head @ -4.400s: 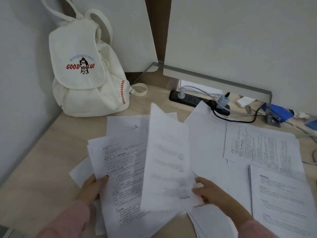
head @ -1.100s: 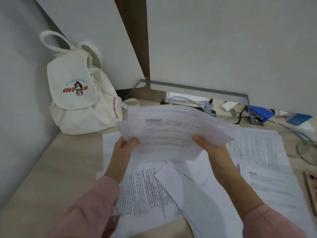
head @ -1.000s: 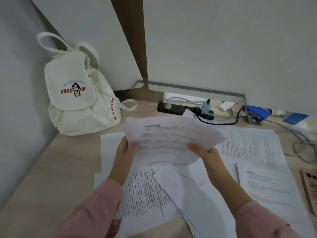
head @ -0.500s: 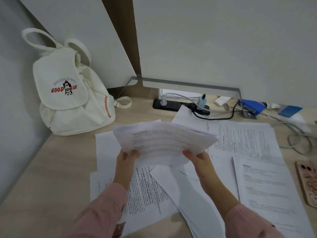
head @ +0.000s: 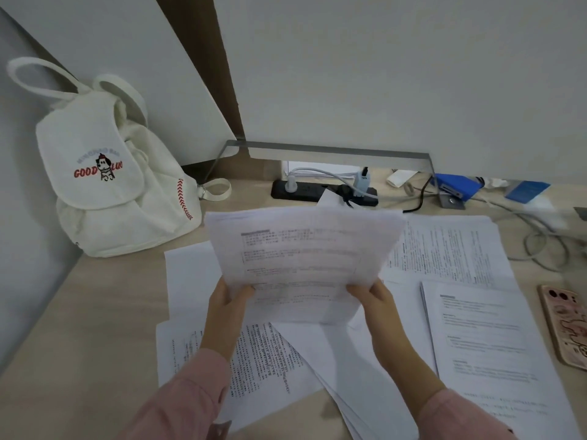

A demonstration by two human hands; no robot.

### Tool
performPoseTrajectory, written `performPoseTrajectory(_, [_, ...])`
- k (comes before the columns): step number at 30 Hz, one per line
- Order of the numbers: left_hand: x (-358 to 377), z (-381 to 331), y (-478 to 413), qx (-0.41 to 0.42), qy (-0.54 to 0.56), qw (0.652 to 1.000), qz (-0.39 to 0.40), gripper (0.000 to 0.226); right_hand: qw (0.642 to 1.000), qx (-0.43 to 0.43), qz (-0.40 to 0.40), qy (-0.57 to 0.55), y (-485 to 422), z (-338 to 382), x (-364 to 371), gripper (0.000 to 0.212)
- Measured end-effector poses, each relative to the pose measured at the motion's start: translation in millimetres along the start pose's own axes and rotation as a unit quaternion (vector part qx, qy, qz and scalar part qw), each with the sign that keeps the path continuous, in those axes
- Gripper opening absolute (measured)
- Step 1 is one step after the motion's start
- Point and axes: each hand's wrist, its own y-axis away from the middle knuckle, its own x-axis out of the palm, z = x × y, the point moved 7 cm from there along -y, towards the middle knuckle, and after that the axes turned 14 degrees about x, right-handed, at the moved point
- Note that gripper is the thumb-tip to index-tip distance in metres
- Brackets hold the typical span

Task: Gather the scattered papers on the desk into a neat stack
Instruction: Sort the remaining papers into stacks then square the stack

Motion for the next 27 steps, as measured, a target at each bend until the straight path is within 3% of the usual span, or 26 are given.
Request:
performPoseTrajectory(2, [16.2, -3.1, 0.2, 0.008, -0.014, 0.999, 0.042, 0.029, 1.0, -0.011, -0.026, 0.009, 1.3, 6.2, -20.2, 0.026])
performPoseTrajectory(7, [90.9, 20.2, 16.4, -0.019, -0.074, 0.983, 0.166, 0.025, 0.982, 0.048, -0.181, 0.036, 0.1, -14.3, -111.2, 0.011])
performPoseTrajectory(11, [158.9, 53.7, 46.8, -0.062, -0.114, 0.961, 0.245, 0.015, 0.962, 0.119, -0.239, 0.053, 5.5, -45.9, -191.0, 0.013])
performPoseTrajectory(16, [227.5, 81.0, 87.5, -0.126, -0.114, 0.935, 0.312, 0.021, 0.938, 0.161, -0.299, 0.07, 18.6, -71.9, -274.7, 0.01])
performPoseTrajectory(24, [294.6, 106.8, 125.8, -0.157, -0.133, 0.911, 0.356, 0.021, 0.917, 0.203, -0.332, 0.081, 15.7, -101.0, -350.9, 0.011])
performPoseTrajectory(27, [299.3, 116.0, 128.1, -0.143, -0.175, 0.918, 0.326, 0.018, 0.913, 0.211, -0.332, 0.111, 12.5, -106.2, -360.1, 0.01])
